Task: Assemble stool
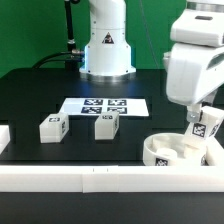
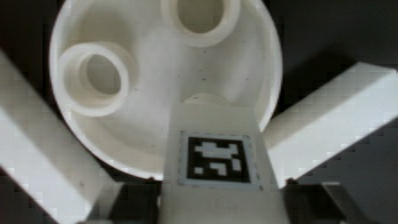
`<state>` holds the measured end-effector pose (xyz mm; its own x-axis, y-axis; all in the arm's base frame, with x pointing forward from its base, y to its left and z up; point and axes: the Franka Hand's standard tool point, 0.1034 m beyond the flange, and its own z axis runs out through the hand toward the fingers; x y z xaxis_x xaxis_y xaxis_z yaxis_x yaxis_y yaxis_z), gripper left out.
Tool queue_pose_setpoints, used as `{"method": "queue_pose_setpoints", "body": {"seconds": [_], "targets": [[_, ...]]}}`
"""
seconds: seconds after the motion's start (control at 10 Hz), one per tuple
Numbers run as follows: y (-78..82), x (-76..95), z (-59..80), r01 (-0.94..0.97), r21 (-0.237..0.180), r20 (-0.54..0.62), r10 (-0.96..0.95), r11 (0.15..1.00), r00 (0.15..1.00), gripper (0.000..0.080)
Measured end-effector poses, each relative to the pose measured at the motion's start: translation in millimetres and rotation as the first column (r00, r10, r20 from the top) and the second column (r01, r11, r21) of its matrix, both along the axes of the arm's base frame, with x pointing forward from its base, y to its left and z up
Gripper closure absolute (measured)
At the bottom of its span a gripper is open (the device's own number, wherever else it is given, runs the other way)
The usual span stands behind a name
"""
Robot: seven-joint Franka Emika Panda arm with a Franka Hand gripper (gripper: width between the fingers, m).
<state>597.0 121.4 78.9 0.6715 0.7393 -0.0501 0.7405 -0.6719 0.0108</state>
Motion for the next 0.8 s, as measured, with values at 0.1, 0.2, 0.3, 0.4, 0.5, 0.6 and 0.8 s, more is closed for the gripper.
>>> {"method": "queue_pose_setpoints", "body": {"seconds": [0.1, 0.2, 0.3, 0.4, 0.5, 0.6, 0.8], "targets": [[1.9, 0.3, -0.1, 0.105, 0.006, 0.006, -0.105, 0.994, 0.994, 0.0458], [1.8, 0.2, -0.1, 0.167, 0.005, 0.008, -0.167, 0.986, 0.986, 0.0458], [2.2, 0.1, -0.2, 0.258, 0.005, 0.011, -0.258, 0.966, 0.966, 0.0458], [3.0, -0.1, -0.4, 0.352, 0.006, 0.013, -0.352, 0.936, 0.936, 0.0458], [3.7, -0.4, -0.7, 0.479, 0.01, 0.013, -0.479, 0.878, 0.877, 0.0458], [3.5, 0.1, -0.8, 0.564, 0.017, 0.01, -0.565, 0.825, 0.825, 0.0458], [1.4, 0.4, -1.6, 0.782, 0.054, 0.001, -0.783, 0.621, 0.622, 0.0458]]}}
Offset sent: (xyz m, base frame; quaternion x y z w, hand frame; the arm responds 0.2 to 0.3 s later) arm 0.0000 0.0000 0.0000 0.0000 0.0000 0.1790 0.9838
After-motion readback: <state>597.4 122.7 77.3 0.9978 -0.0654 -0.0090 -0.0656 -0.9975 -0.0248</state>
